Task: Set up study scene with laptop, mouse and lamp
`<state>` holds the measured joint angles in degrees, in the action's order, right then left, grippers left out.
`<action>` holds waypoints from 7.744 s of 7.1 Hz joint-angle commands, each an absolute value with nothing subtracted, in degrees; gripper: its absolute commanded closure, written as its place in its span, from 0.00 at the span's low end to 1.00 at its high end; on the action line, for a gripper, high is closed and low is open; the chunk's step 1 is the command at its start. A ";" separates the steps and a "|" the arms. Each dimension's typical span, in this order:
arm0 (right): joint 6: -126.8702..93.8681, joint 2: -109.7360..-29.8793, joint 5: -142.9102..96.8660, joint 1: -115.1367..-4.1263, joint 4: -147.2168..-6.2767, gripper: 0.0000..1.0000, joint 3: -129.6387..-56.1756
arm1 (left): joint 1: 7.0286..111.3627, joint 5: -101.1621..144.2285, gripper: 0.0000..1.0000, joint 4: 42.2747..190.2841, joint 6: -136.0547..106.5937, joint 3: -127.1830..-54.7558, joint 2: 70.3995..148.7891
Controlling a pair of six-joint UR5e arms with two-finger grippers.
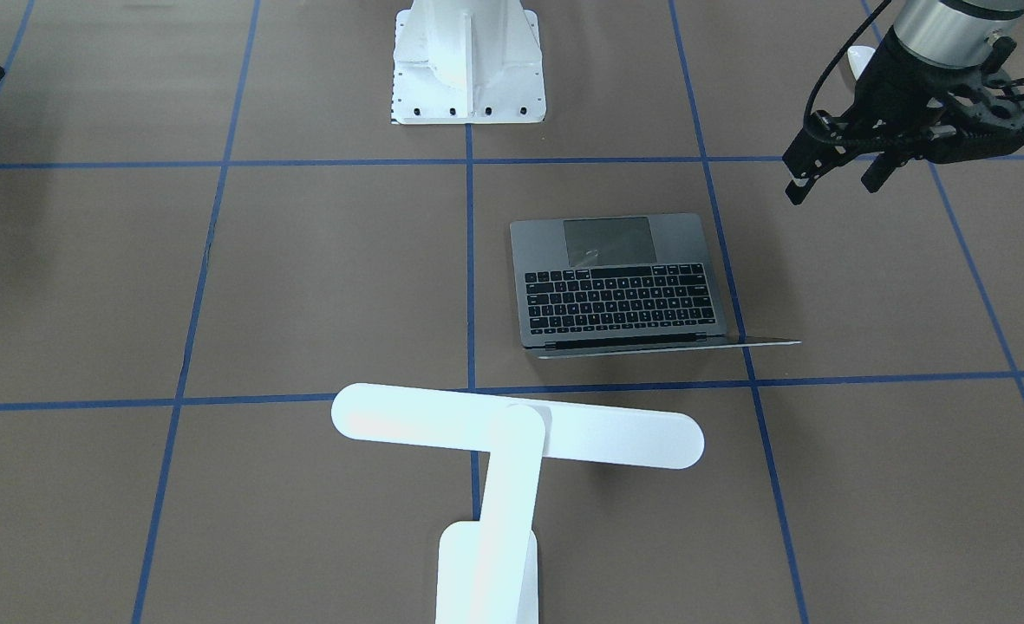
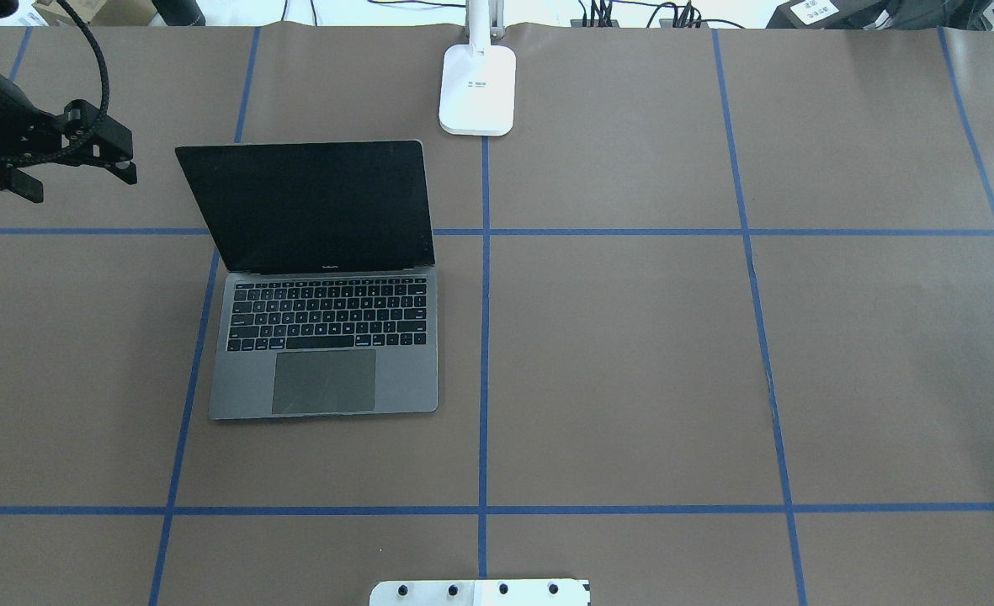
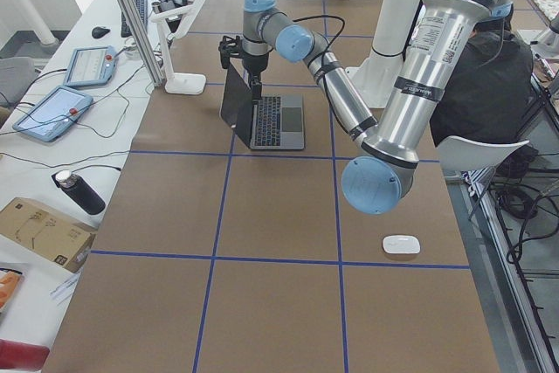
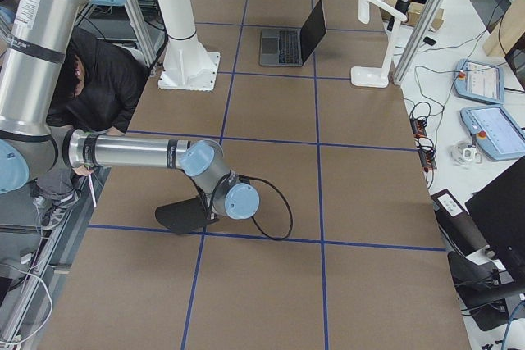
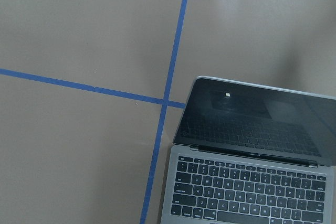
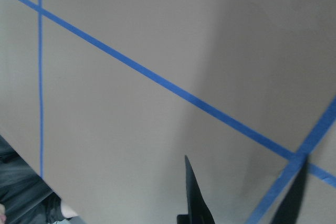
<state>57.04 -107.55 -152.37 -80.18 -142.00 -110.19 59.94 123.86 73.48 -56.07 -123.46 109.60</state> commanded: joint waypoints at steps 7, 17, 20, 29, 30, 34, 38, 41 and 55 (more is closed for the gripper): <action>24.74 -86.15 -156.52 -78.68 -157.76 1.00 -121.90 | 60.29 124.02 0.00 74.00 -41.16 -124.27 97.85; -28.44 -70.05 -153.46 -53.72 -120.36 1.00 -107.07 | 60.47 124.45 0.00 84.73 -32.87 -122.35 84.64; -36.18 -67.69 -153.46 -50.46 -106.40 1.00 -98.56 | 60.47 124.37 0.00 84.81 -32.87 -121.99 84.64; -45.00 -50.73 -150.05 -46.85 -84.74 1.00 -76.40 | 60.47 124.37 0.00 91.58 -33.13 -115.75 84.99; -45.00 -49.76 -148.99 -45.80 -81.94 1.00 -74.64 | 60.47 124.37 0.00 91.50 -33.13 -115.66 85.08; -45.26 -47.03 -145.20 -43.51 -80.07 1.00 -73.13 | 60.47 124.45 0.00 91.58 -33.22 -115.66 85.25; -57.27 -44.82 -145.02 -41.05 -73.31 1.00 -69.26 | 60.47 124.45 0.00 91.58 -33.22 -115.66 85.25; -58.62 -44.82 -141.71 -39.73 -72.26 1.00 -69.26 | 60.47 124.45 0.00 91.58 -33.22 -115.66 85.34; -58.97 -44.04 -135.62 -40.86 -64.34 0.00 -69.79 | 60.47 124.45 0.00 92.02 -33.05 -113.47 85.61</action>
